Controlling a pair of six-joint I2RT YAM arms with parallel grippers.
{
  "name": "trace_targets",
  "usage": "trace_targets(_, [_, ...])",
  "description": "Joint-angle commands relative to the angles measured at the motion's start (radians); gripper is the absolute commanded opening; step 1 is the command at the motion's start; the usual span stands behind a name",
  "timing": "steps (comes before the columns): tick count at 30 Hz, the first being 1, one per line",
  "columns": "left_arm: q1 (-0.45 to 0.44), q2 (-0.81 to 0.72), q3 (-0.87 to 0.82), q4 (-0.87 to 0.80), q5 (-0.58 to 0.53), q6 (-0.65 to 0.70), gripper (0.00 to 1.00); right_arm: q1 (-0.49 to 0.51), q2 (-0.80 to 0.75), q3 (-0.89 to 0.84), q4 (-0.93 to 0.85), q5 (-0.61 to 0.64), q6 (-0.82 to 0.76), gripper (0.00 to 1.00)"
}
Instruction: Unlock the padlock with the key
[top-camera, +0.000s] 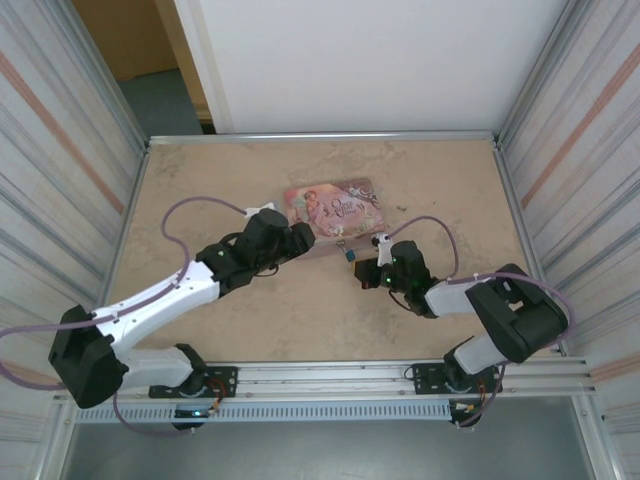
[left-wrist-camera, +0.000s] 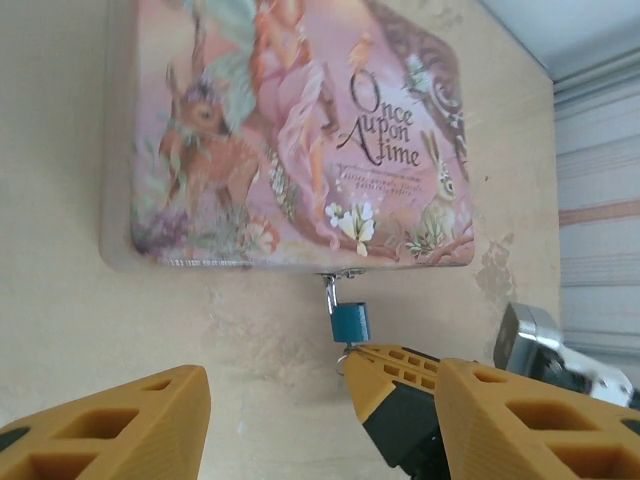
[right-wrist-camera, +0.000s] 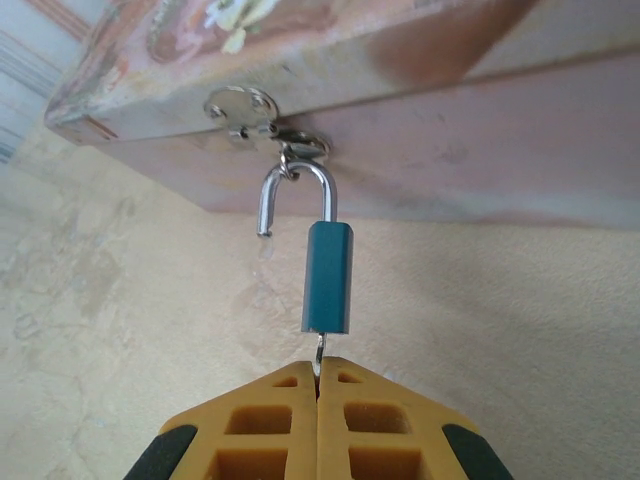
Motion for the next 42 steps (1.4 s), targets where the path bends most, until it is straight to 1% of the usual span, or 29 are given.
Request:
trace_targets(1, [-0.003,-0.042,0.015,-0.044,-0.072,0.139,0.63,-0.021,0.045,-0.006,-0.012,-0.065,0.055,0.00])
trace_targets(4, [0.007,-0.065,-0.004,-0.051,-0.087,0.146,0.65,-0.022,0.068,-0.001,-0.010,-0.046,0.064,0.00])
trace_targets(6, [0.028,-0.083,-0.029,-0.042,-0.068,0.143,0.66,-0.022,0.070,-0.007,-0.008,-0.026,0.071,0.01])
trace_targets(9, [0.082,-0.108,-0.077,-0.015,-0.008,0.121,0.67,-0.023,0.063,-0.012,-0.010,-0.015,0.071,0.09])
trace_targets(13, [0.154,-0.134,-0.125,0.003,0.078,0.112,0.68,-0.023,0.044,-0.014,-0.037,-0.006,0.062,0.16])
trace_targets(17, [0.195,-0.154,-0.142,-0.025,0.110,0.122,0.70,-0.023,0.007,-0.009,-0.095,0.016,0.041,0.26])
trace_targets(20, [0.210,-0.169,-0.161,-0.023,0.122,0.123,0.72,-0.032,-0.039,-0.003,-0.149,0.016,0.026,0.30])
trace_targets(23, [0.222,-0.175,-0.183,-0.005,0.140,0.123,0.73,-0.046,-0.101,0.004,-0.204,0.016,0.013,0.39])
trace_targets(26, [0.240,-0.171,-0.201,0.021,0.171,0.120,0.76,-0.066,-0.168,0.009,-0.238,-0.003,0.013,0.50])
trace_targets(32, [0.284,-0.143,-0.223,0.088,0.266,0.132,0.80,-0.101,-0.260,0.019,-0.230,-0.087,0.072,0.83])
trace_targets(35, [0.306,-0.114,-0.214,0.120,0.331,0.162,0.80,-0.102,-0.276,0.019,-0.194,-0.115,0.112,0.98])
trace_targets(36, [0.315,-0.101,-0.208,0.127,0.358,0.174,0.80,-0.102,-0.273,0.017,-0.179,-0.124,0.122,0.99])
trace_targets(39, [0.343,-0.046,-0.181,0.145,0.435,0.199,0.80,-0.102,-0.241,0.022,-0.134,-0.154,0.149,0.99])
trace_targets(42, [0.377,0.022,-0.162,0.181,0.518,0.205,0.80,-0.097,-0.178,0.032,-0.085,-0.174,0.167,1.00])
